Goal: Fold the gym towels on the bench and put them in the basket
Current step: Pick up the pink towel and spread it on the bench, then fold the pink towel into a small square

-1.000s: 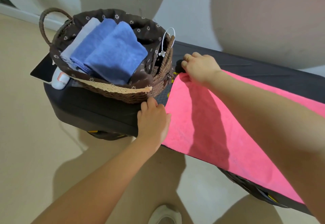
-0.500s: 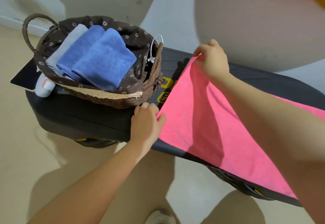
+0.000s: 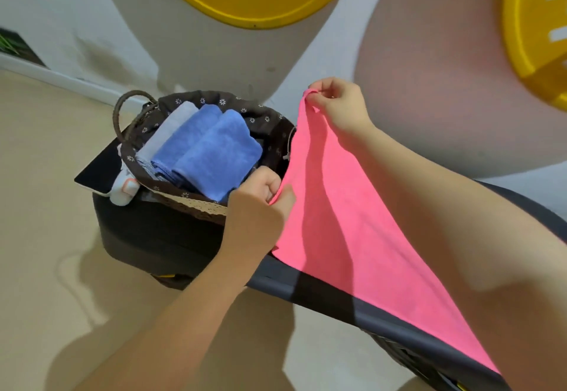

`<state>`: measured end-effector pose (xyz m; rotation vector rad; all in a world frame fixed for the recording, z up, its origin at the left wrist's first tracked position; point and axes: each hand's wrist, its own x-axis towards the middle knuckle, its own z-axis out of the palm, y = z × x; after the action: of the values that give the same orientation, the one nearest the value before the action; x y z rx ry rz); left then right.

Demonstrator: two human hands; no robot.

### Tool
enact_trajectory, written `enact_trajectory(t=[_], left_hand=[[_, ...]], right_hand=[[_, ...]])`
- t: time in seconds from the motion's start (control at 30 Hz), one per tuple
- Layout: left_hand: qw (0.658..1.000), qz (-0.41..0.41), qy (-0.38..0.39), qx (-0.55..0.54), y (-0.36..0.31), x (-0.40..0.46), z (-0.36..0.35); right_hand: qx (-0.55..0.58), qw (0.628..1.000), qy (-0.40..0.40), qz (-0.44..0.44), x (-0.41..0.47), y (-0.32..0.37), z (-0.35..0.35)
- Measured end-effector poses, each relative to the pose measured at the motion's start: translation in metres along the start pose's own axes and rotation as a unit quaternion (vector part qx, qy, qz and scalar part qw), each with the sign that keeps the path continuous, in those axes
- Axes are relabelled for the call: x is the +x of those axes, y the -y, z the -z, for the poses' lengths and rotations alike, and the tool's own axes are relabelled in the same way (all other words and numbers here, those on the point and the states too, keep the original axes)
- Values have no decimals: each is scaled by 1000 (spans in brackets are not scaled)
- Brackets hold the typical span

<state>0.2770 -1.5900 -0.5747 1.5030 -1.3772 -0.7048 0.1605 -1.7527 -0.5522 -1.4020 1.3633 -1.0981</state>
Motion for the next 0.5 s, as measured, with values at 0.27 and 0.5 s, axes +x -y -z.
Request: enact_trajectory(t=[0.27, 0.5], left_hand=[[990, 3, 144, -3, -17, -7, -34], [961, 25, 276, 9, -38, -46, -124]], right_hand=[[-85, 992, -62, -66, -10, -42, 71], [-145, 971, -170, -87, -39, -95, 189]])
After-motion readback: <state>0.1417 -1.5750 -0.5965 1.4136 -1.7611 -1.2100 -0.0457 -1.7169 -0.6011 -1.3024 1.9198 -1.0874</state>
